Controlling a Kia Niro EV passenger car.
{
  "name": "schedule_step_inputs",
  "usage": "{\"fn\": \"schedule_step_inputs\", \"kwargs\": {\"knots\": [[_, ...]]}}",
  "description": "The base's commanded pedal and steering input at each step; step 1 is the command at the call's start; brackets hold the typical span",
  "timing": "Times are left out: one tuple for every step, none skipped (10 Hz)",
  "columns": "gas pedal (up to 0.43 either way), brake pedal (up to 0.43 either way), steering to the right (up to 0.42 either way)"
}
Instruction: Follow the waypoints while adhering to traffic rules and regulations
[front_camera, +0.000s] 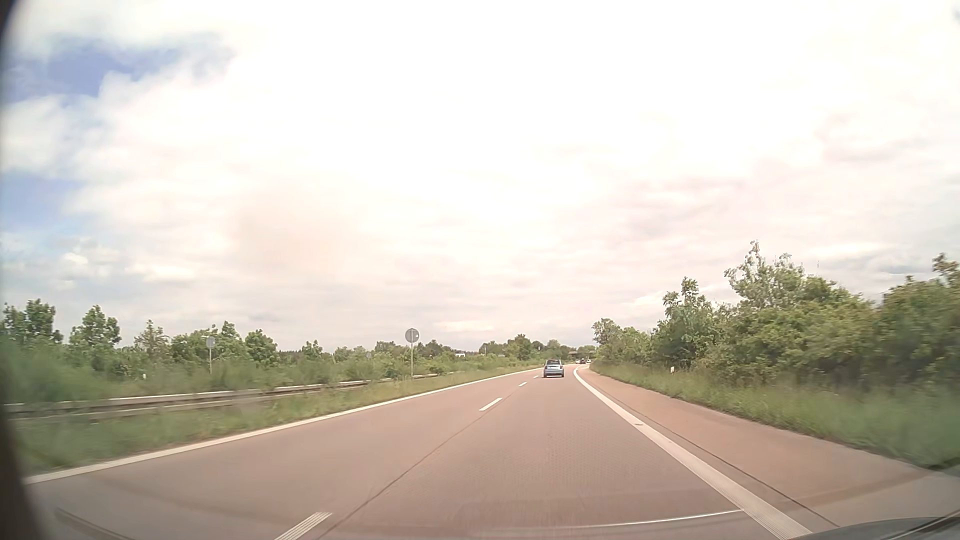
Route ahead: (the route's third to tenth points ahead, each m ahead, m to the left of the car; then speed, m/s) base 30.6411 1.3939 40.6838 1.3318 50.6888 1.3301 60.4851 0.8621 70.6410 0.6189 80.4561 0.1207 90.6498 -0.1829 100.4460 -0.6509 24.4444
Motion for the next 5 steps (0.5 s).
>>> {"fn": "schedule_step_inputs", "kwargs": {"knots": [[0.189,0.000,0.003],[0.189,0.000,0.002],[0.189,0.000,0.002],[0.189,0.000,0.002],[0.189,0.000,0.003]]}}
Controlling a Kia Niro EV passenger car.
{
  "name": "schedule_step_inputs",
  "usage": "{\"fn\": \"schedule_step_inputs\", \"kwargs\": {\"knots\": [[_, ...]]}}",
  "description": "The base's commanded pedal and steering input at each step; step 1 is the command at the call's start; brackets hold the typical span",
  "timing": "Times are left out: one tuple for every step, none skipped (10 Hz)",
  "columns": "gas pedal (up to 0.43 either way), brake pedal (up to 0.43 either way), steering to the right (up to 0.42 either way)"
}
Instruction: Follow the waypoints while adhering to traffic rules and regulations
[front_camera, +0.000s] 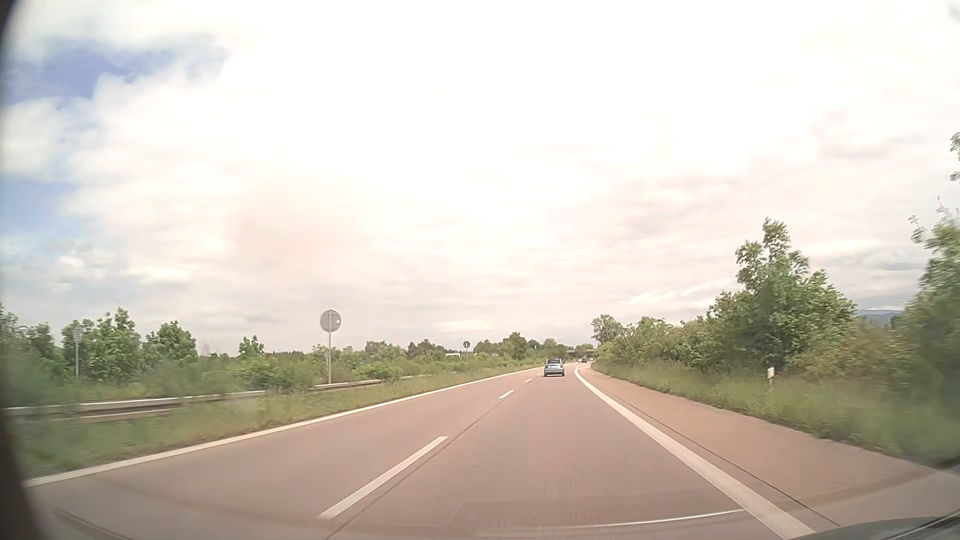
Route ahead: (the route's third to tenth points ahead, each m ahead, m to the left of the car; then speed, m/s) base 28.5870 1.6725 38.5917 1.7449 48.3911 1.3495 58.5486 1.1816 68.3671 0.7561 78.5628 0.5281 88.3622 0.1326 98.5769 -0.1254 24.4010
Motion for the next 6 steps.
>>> {"fn": "schedule_step_inputs", "kwargs": {"knots": [[0.189,0.000,0.002],[0.189,0.000,0.002],[0.189,0.000,0.002],[0.189,0.000,0.002],[0.189,0.000,0.002],[0.189,0.000,0.002]]}}
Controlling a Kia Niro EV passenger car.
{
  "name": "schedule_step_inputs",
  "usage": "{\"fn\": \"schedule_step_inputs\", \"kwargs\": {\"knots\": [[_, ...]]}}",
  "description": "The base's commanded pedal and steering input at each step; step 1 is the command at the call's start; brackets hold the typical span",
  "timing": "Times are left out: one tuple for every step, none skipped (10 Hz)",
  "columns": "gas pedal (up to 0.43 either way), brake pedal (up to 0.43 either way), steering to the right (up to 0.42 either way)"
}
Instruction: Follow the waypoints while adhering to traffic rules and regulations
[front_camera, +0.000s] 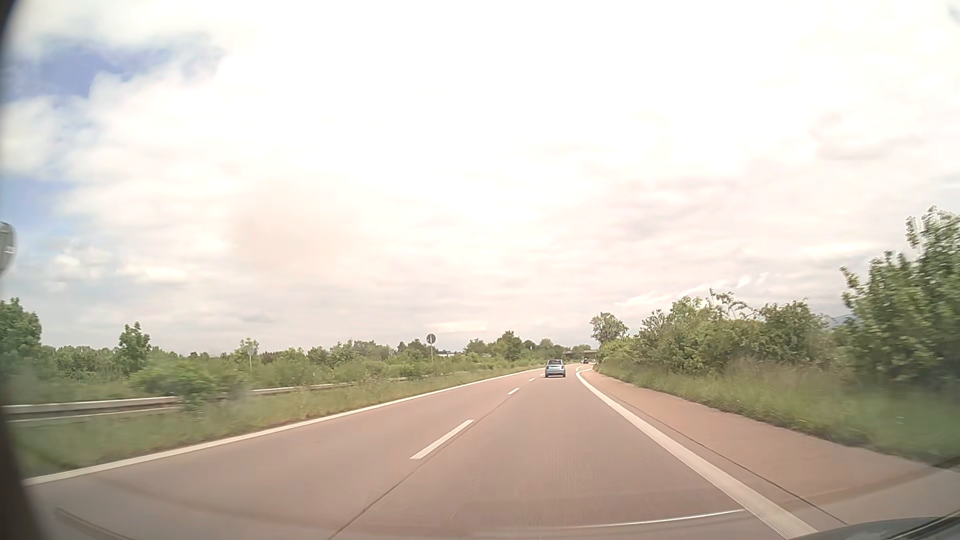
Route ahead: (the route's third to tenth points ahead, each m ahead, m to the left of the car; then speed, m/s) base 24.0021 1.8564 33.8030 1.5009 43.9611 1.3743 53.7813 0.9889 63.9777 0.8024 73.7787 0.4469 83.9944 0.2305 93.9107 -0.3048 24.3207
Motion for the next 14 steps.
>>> {"fn": "schedule_step_inputs", "kwargs": {"knots": [[0.189,0.000,0.003],[0.189,0.000,0.002],[0.189,0.000,0.002],[0.189,0.000,0.002],[0.189,0.000,0.002],[0.189,0.000,0.002],[0.189,0.000,0.002],[0.189,0.000,0.003],[0.189,0.000,0.002],[0.189,0.000,0.002],[0.189,0.000,0.002],[0.189,0.000,0.002],[0.177,0.000,0.002],[0.177,0.000,0.002]]}}
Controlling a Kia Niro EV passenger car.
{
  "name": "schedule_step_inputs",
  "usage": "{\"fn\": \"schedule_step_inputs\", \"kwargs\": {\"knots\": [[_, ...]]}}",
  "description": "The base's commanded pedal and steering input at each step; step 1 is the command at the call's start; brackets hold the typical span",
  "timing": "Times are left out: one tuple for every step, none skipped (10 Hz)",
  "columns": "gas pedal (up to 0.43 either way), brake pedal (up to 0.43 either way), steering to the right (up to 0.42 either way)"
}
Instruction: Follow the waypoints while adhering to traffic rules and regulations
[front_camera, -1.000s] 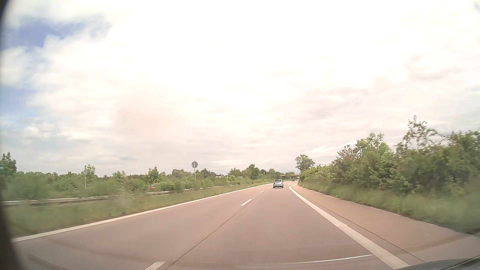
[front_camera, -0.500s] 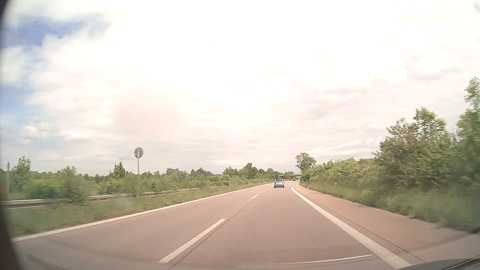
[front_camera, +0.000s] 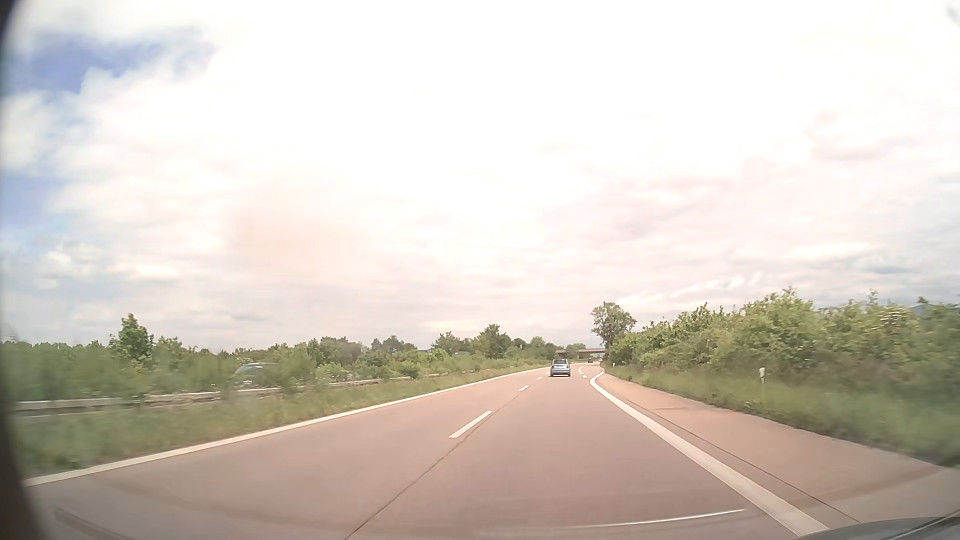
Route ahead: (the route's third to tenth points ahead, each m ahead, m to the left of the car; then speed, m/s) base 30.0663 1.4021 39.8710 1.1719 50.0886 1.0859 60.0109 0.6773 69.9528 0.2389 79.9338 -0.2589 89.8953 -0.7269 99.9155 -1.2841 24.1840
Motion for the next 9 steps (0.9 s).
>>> {"fn": "schedule_step_inputs", "kwargs": {"knots": [[0.177,0.000,0.002],[0.177,0.000,0.002],[0.177,0.000,0.002],[0.177,0.000,0.002],[0.177,0.000,0.002],[0.177,0.000,0.002],[0.177,0.000,0.002],[0.177,0.000,0.002],[0.177,0.000,0.002]]}}
